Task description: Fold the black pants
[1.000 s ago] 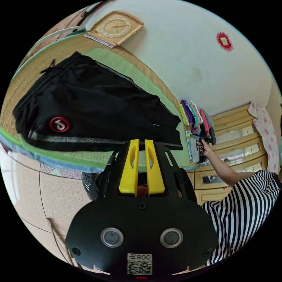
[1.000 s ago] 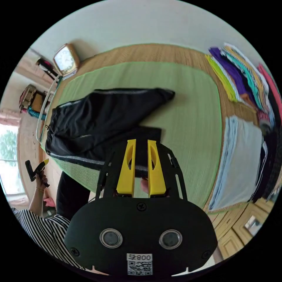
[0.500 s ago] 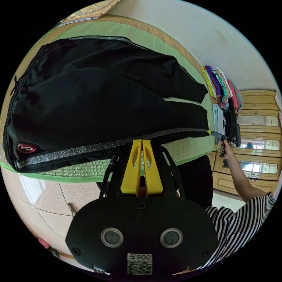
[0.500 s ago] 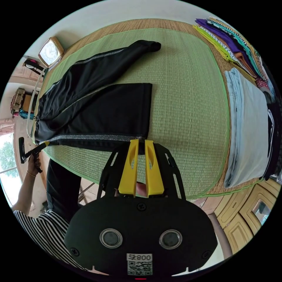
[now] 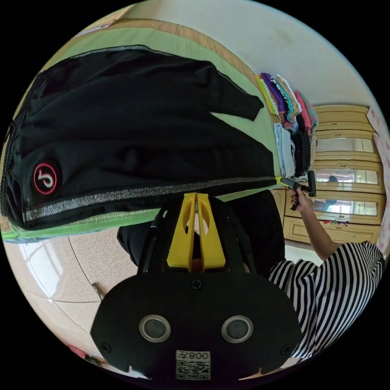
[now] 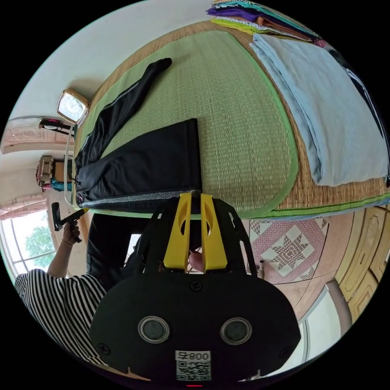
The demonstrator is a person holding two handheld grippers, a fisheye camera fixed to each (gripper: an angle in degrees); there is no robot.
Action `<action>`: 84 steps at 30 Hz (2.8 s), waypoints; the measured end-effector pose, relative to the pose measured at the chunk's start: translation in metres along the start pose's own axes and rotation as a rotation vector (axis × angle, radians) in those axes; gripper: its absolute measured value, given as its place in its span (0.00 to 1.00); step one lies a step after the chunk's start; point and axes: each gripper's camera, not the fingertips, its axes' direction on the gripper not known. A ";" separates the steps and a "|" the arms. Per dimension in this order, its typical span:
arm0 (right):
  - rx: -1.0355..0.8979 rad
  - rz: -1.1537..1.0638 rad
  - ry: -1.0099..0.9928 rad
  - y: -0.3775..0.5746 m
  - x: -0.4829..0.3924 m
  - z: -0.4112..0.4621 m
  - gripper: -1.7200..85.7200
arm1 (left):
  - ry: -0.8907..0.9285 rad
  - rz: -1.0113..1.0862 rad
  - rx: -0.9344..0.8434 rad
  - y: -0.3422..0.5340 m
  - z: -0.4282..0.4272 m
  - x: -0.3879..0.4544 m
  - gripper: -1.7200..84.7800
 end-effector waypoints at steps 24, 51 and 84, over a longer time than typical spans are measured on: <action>0.239 -0.112 -0.211 -0.224 -0.005 0.045 0.10 | -0.345 0.629 -0.123 -0.287 0.274 0.214 0.05; 0.171 -0.464 -0.232 -0.237 -0.121 0.084 0.12 | 0.334 -0.032 0.239 -0.258 0.206 -0.068 0.04; 0.355 0.210 -0.166 -0.105 0.144 0.026 0.05 | -0.072 0.097 0.177 -0.222 0.149 -0.076 0.03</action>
